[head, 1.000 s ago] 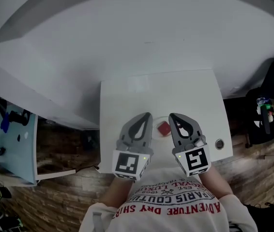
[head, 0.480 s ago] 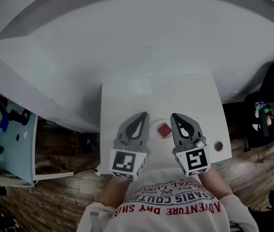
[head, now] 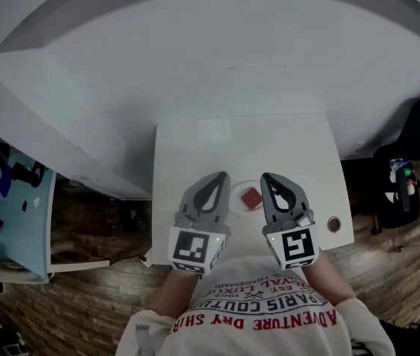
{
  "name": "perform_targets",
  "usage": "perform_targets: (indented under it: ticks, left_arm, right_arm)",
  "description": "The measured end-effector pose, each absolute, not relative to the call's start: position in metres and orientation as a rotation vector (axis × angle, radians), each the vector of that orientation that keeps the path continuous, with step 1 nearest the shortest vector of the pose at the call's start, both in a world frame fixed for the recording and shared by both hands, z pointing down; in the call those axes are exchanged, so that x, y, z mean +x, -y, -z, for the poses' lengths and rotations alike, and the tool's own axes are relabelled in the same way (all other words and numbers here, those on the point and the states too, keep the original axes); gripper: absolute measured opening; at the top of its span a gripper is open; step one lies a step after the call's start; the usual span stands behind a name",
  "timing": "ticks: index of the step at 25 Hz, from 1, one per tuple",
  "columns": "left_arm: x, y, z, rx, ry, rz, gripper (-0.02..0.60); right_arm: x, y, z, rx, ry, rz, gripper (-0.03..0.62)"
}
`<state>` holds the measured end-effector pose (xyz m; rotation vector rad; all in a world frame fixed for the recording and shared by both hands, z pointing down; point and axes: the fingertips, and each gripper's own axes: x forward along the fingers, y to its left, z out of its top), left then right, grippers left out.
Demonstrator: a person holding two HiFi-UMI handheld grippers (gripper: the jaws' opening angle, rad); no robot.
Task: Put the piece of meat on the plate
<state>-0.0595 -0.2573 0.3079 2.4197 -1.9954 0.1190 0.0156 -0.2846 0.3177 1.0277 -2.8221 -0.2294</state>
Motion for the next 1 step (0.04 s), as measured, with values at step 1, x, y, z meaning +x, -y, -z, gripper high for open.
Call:
perform_targets:
  ticks: [1]
  left_arm:
    - [-0.0597,0.2577,-0.3088,2.42,1.994,-0.125,0.006]
  right_arm:
    - [0.0152,0.2845,-0.3194,1.03,2.821,0.233,0.012]
